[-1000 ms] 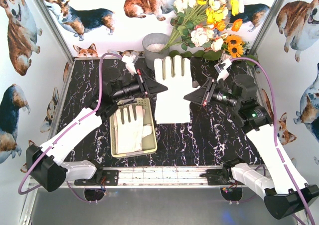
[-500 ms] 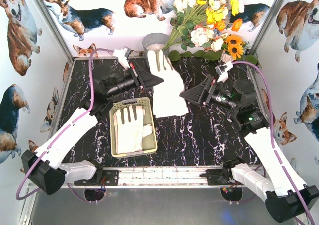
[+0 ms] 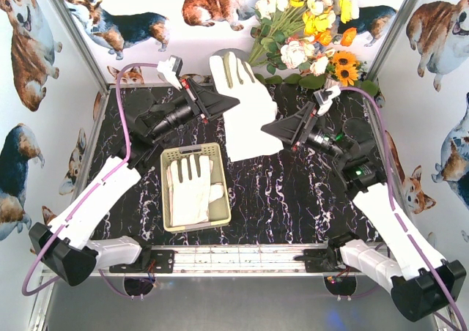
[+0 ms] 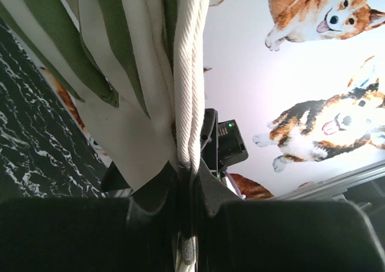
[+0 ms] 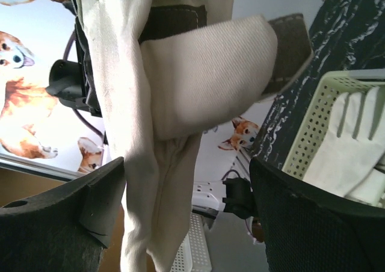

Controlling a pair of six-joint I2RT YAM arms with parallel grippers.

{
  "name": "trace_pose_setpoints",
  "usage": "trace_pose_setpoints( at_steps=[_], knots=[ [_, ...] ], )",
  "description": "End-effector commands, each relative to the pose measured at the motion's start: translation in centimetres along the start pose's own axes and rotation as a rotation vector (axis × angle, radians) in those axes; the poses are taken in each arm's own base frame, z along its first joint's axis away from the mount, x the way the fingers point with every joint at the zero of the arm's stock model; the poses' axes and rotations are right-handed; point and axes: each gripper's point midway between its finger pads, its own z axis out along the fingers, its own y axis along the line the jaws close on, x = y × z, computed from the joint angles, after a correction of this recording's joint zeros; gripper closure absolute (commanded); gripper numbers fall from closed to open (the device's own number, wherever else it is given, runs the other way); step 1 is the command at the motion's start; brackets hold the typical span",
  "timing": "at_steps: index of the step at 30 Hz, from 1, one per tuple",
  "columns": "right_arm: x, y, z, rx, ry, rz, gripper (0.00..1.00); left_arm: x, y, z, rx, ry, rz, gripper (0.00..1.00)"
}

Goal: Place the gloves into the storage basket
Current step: Place the glove in the bin.

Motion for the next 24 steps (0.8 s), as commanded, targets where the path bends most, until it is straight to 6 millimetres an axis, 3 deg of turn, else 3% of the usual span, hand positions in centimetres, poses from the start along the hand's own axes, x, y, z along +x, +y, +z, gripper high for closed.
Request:
trace_pose_setpoints(
  at_steps=[1, 6, 16, 19, 24],
  knots=[
    [-1.7, 6.0, 0.3, -0.196, -0.038, -0.050, 0.17, -0.9, -5.0, -0.1, 0.168, 0.002, 0.026, 1.00],
    [-2.8, 8.2, 0.8, -0.260, -0.070, -0.078, 0.17, -0.1, -6.7, -0.1, 0.215, 0.076, 0.041, 1.00],
    [-5.1, 12.0, 0.9, -0.364, -0.151, -0.129, 0.20, 1.1, -6.0, -0.7, 0.193, 0.108, 0.007, 1.00],
    [-5.2, 12.0, 0.9, -0.362, -0.162, -0.135, 0.25, 0.9, -5.9, -0.7, 0.185, 0.096, 0.013, 1.00],
    [-5.4, 11.2, 0.7, -0.342, -0.197, -0.136, 0.43, 0.6, -5.4, -0.7, 0.166, 0.066, 0.011, 1.00]
  ],
)
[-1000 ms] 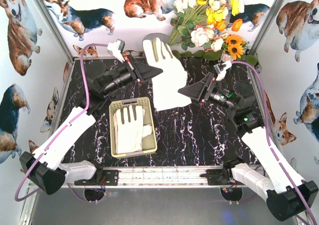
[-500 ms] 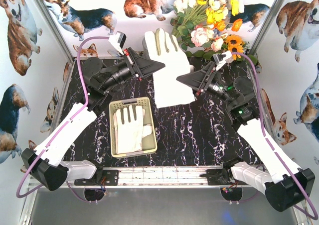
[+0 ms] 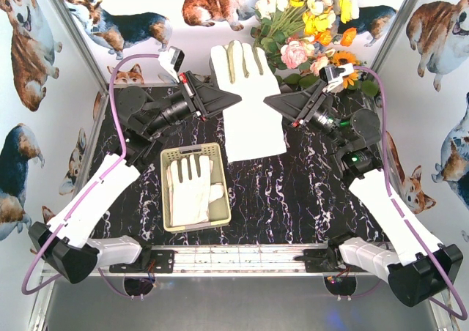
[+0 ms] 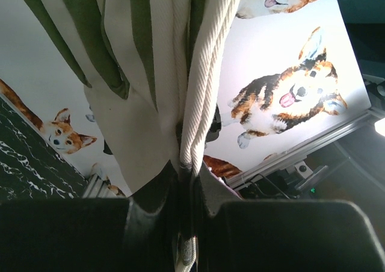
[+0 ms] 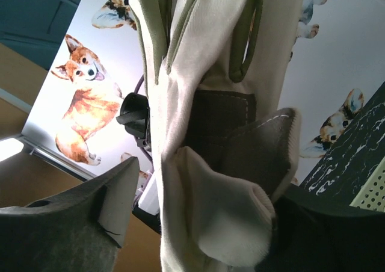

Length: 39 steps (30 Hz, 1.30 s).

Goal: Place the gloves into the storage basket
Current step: Place the glove in the bin.

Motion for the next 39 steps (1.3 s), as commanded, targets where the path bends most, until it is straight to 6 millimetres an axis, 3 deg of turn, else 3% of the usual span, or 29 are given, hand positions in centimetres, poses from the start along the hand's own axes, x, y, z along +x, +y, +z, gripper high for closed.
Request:
trace_pose_setpoints(
  at_steps=[1, 4, 15, 20, 23, 26, 34, 39],
  knots=[
    [-1.2, 3.3, -0.4, -0.090, -0.074, -0.085, 0.47, -0.1, -0.8, -0.4, 0.013, -0.020, 0.019, 1.00],
    [-1.2, 2.8, -0.6, -0.067, -0.090, -0.097, 0.58, 0.2, -0.2, -0.4, -0.009, -0.007, 0.017, 1.00],
    [-2.0, 2.5, -0.7, -0.062, -0.142, -0.131, 0.65, 0.6, 0.3, -0.5, -0.019, 0.017, 0.000, 1.00],
    [-1.5, 1.5, -0.8, -0.009, -0.118, -0.158, 0.81, 0.6, 0.7, -0.8, -0.041, 0.004, -0.003, 1.00],
    [-1.2, 0.3, -1.2, 0.050, -0.101, -0.187, 1.00, 0.7, 2.8, -1.3, -0.135, -0.008, -0.010, 1.00],
    [-0.4, -1.4, -1.6, 0.159, -0.060, -0.239, 1.00, 0.9, 5.3, -2.3, -0.248, -0.019, -0.009, 1.00],
    [4.8, -10.0, -2.6, 0.558, 0.104, -0.350, 1.00, 1.9, 12.4, -7.1, -0.594, -0.047, 0.091, 1.00],
    [7.9, -13.2, -1.3, 0.649, 0.162, -0.451, 1.00, 3.1, 15.9, -10.4, -0.750, -0.041, 0.141, 1.00]
  ],
)
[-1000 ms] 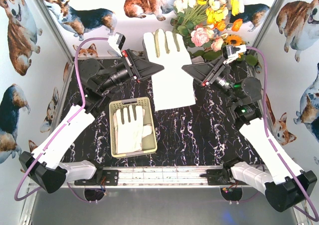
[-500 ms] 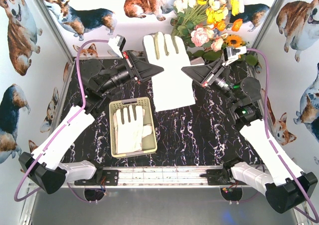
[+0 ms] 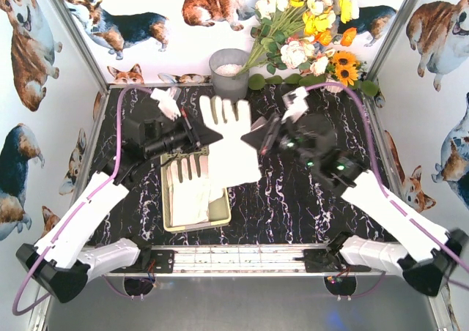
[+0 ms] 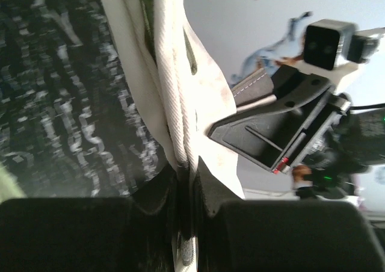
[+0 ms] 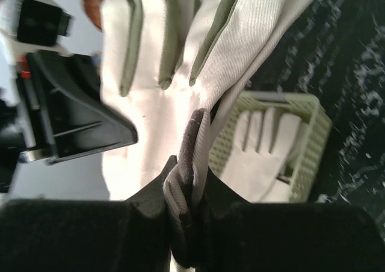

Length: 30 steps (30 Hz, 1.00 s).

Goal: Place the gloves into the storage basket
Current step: Place the glove in the bin.

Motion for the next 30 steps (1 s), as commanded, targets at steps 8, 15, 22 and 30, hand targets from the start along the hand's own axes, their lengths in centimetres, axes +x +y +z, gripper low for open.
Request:
trace_pose_setpoints(
  at_steps=[8, 15, 22, 30],
  knots=[
    [5.7, -1.8, 6.0, 0.205, 0.052, -0.246, 1.00, 0.8, 11.3, -3.1, -0.437, -0.089, 0.125, 1.00],
    [10.8, -1.5, 9.0, 0.236, 0.135, -0.265, 1.00, 3.0, 17.3, -5.2, -0.669, -0.012, 0.147, 1.00],
    [15.6, -2.3, 11.2, 0.247, 0.212, -0.212, 1.00, 5.2, 22.6, -6.9, -0.808, 0.073, 0.155, 1.00],
    [19.0, -3.2, 13.3, 0.252, 0.280, -0.169, 1.00, 6.2, 26.8, -7.8, -0.863, 0.082, 0.114, 1.00]
  ],
)
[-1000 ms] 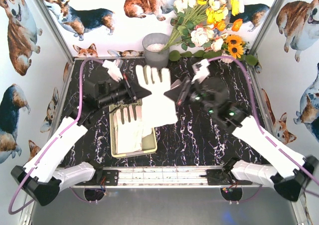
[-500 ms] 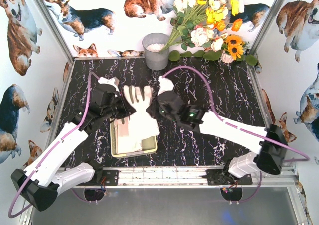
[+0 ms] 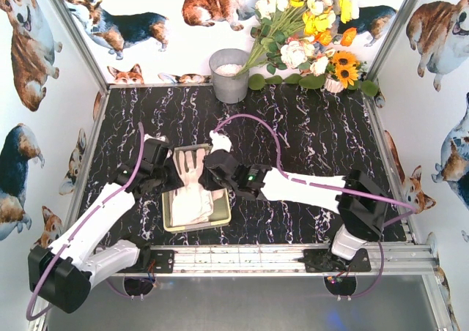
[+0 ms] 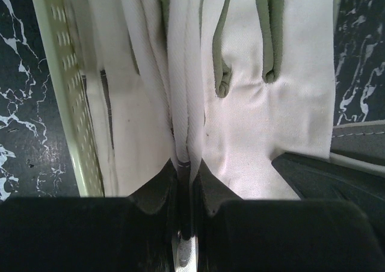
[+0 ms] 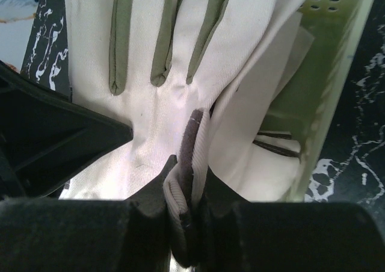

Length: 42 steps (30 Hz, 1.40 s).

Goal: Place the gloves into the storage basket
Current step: Place the glove in the bin.

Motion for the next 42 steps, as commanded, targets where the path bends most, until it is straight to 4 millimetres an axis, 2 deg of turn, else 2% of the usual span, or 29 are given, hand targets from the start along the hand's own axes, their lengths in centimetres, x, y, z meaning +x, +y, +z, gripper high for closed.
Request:
trace_pose_setpoints(
  at_steps=[1, 4, 16, 24, 33, 37, 42],
  knots=[
    [-1.6, 2.7, 0.3, -0.066, -0.032, 0.041, 1.00, -1.0, 2.2, 0.9, -0.052, -0.051, 0.016, 1.00],
    [-0.5, 2.9, 1.1, -0.065, 0.003, 0.033, 1.00, 0.2, 2.9, 2.2, -0.048, -0.025, 0.023, 1.00],
    [1.0, 2.6, 3.0, -0.047, 0.048, 0.016, 1.00, -1.3, 4.1, 3.6, -0.094, -0.056, 0.068, 1.00],
    [3.2, 0.7, 3.9, 0.019, 0.111, -0.014, 1.00, 0.2, 4.4, 5.1, -0.077, -0.004, 0.054, 1.00],
    [5.7, -0.7, 4.8, 0.075, 0.195, 0.001, 1.00, 0.5, 4.8, 6.2, -0.096, 0.028, 0.089, 1.00],
    [6.3, -1.0, 5.1, 0.089, 0.213, 0.009, 1.00, -0.7, 4.0, 5.6, -0.090, 0.022, 0.109, 0.87],
    [6.3, -1.2, 5.1, 0.101, 0.213, 0.010, 1.00, -4.6, 1.4, 2.4, -0.040, -0.079, 0.135, 0.67]
  ],
)
